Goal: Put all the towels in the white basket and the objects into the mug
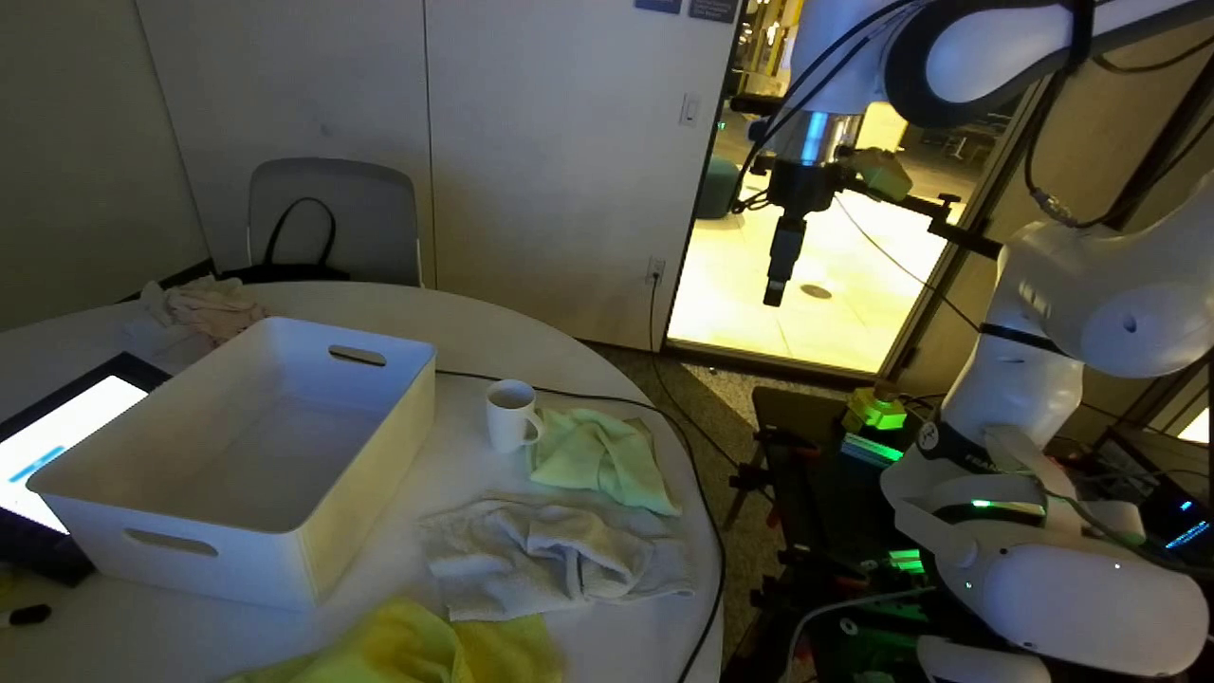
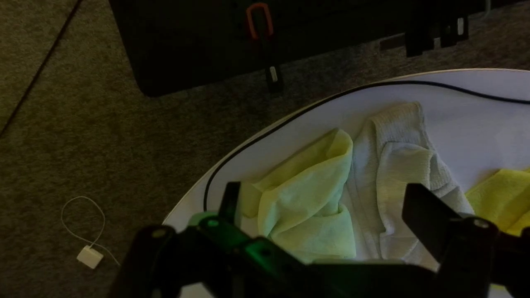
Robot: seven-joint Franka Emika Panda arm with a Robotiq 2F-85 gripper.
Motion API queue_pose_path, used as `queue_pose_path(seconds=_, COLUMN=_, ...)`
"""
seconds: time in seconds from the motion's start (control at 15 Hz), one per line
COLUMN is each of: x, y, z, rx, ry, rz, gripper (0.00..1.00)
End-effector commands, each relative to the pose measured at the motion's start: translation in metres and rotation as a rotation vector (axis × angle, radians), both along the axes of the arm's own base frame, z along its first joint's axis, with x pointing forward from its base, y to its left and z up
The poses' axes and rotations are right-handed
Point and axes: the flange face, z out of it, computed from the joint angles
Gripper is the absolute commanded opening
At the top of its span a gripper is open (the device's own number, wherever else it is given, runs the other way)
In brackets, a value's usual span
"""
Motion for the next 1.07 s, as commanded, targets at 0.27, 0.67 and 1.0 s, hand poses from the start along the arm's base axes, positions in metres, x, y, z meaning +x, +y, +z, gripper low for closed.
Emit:
queue_pose_path(seconds=0.27, x=0.046, y=0.007, z=-0.067, rx=-0.004, ry=-0.016, rz=0.048, gripper=1.0)
queue_pose_path(seconds=0.67, x=0.074, y=-0.006, z=-0.136, rx=0.033, ry=-0.042, rz=0.059, gripper=1.0)
queue_pose_path(seconds=1.0, x=0.086, y=-0.014, z=-0.185, rx=0.08, ry=-0.057, rz=0.084, gripper=1.0)
